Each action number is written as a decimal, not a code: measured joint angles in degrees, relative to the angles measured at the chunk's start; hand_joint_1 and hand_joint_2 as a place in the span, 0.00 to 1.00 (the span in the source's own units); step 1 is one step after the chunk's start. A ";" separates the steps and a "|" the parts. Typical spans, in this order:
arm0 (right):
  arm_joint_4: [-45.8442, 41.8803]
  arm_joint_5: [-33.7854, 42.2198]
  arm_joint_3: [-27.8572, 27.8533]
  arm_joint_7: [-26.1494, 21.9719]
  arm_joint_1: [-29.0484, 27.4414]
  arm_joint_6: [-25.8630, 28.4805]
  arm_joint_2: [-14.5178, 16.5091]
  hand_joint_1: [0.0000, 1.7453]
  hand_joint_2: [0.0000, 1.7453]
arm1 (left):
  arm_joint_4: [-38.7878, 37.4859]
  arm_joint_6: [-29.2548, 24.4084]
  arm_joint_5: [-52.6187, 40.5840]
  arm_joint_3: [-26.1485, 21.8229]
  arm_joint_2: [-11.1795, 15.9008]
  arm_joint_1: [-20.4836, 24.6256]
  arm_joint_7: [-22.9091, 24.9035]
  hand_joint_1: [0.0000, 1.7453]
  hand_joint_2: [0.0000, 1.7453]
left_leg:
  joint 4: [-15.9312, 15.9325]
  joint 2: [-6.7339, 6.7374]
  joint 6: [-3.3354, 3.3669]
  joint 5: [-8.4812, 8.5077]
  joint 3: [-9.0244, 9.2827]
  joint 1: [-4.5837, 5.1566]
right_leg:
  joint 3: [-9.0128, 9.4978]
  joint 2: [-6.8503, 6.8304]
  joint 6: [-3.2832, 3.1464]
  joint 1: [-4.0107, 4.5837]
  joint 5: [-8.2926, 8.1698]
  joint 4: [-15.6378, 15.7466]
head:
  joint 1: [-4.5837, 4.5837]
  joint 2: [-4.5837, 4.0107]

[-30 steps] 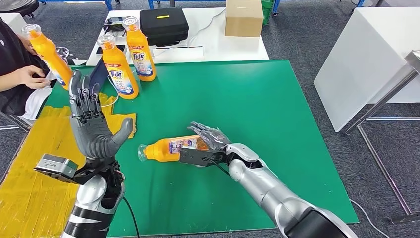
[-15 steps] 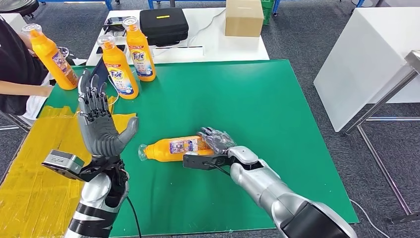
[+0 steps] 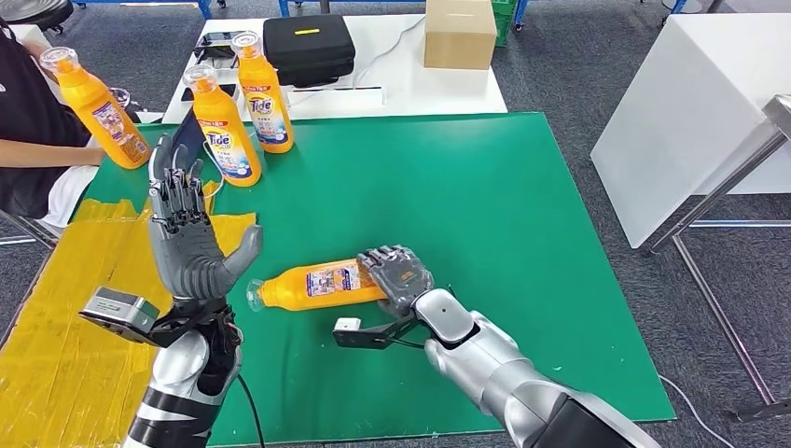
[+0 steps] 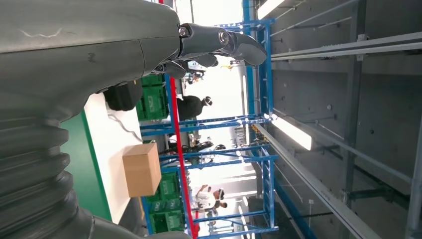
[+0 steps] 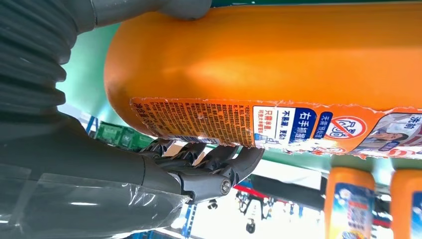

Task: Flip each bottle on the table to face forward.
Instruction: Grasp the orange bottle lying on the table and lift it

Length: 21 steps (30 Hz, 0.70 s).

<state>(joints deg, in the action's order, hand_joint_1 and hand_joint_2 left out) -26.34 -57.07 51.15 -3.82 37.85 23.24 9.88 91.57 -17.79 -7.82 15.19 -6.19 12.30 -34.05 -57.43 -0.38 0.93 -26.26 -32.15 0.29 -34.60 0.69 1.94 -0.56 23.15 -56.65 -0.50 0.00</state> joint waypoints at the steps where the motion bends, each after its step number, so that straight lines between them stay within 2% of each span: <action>1: -0.18 -0.03 0.00 -0.05 -0.15 0.09 -0.01 1.00 1.00 | 0.05 0.01 -0.02 0.00 0.00 -0.09 0.00 0.00 1.00 | 0.00 0.00 0.00 0.00 0.00 0.00 | 0.00 0.00 0.00 0.00 0.00 0.00 | 0.00 0.00; 14: -0.94 -0.09 -0.02 -0.21 -0.56 0.29 -0.08 1.00 1.00 | 0.19 0.02 -0.03 0.00 0.00 -0.30 0.00 0.00 1.00 | 0.00 0.00 0.00 0.00 0.00 0.00 | 0.00 0.00 0.00 0.00 0.00 0.00 | 0.00 0.00; 16: -1.68 0.47 -0.43 -0.97 -0.97 2.41 -0.20 1.00 1.00 | 0.29 -0.01 -0.19 -0.01 0.00 -0.40 0.02 0.00 1.00 | 0.00 0.00 0.00 0.00 -0.01 0.00 | 0.00 0.00 0.00 0.00 0.00 0.00 | -0.01 0.00; 18: -4.48 1.59 -1.98 -2.24 -2.24 6.71 -0.55 1.00 1.00 | 0.58 -0.24 -0.67 -0.07 0.00 -0.80 0.19 0.00 1.00 | 0.00 0.00 0.00 0.00 -0.02 0.00 | -0.01 0.00 0.00 0.00 0.00 0.00 | -0.01 0.00; 21: -13.10 3.11 -6.49 -3.43 -5.44 10.89 -1.37 1.00 1.00 | 1.19 -0.90 -1.79 -0.26 0.00 -1.94 0.60 0.00 1.00 | 0.00 -0.03 0.00 -0.01 -0.05 0.00 | -0.04 -0.01 0.00 0.00 0.01 0.00 | -0.01 0.00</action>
<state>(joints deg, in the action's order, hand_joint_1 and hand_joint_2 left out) -39.45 -53.96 44.65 -7.25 32.41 34.14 8.51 92.75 -18.68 -9.61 14.93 -6.19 10.36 -33.45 -57.43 -0.41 0.93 -26.27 -32.20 0.29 -34.64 0.67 1.94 -0.55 23.15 -56.65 -0.51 0.00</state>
